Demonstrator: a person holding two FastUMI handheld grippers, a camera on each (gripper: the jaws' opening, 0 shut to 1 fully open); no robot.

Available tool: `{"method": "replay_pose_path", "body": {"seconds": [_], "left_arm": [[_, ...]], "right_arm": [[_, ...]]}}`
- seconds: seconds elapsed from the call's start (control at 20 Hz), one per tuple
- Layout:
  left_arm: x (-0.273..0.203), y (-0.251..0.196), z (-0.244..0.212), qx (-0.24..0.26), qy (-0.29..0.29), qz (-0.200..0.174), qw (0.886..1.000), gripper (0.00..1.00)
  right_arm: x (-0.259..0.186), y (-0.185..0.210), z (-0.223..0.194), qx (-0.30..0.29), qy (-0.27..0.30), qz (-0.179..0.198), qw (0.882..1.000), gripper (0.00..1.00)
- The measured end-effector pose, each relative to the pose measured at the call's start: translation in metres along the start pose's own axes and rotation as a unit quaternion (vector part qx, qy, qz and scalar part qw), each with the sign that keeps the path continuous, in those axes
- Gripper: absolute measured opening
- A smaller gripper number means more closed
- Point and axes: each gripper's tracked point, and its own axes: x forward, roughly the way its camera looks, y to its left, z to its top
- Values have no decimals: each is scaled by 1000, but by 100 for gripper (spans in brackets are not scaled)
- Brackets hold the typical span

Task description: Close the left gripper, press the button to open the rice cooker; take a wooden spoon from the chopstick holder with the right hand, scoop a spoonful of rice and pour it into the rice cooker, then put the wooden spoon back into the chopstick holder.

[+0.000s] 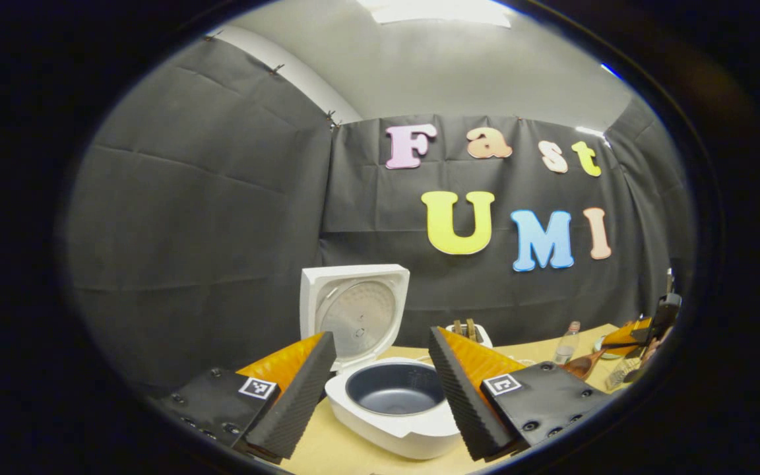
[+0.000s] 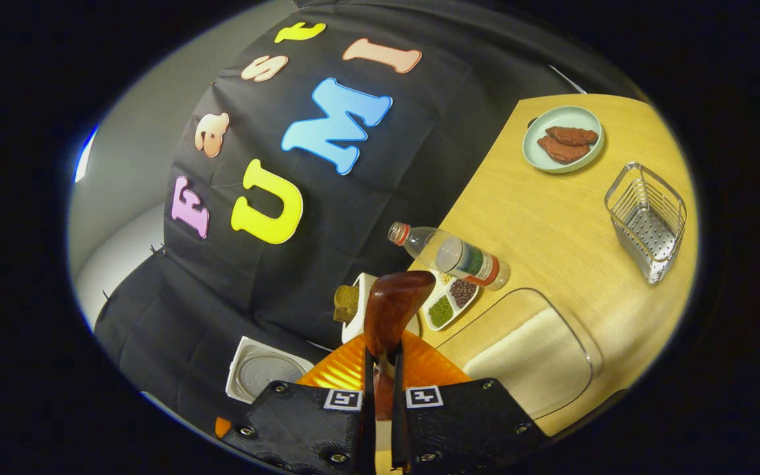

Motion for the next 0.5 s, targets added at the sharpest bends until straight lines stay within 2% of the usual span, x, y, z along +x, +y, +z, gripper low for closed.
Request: {"method": "replay_pose_path", "body": {"seconds": [0.15,0.5], "left_arm": [[-2,15,-1,-1,3,7,1000,98],[-10,51,-11,-3,9,31,999,98]], "right_arm": [[9,27,-10,30,13,29,999,10],[36,80,-45,46,46,73,995,10]]}}
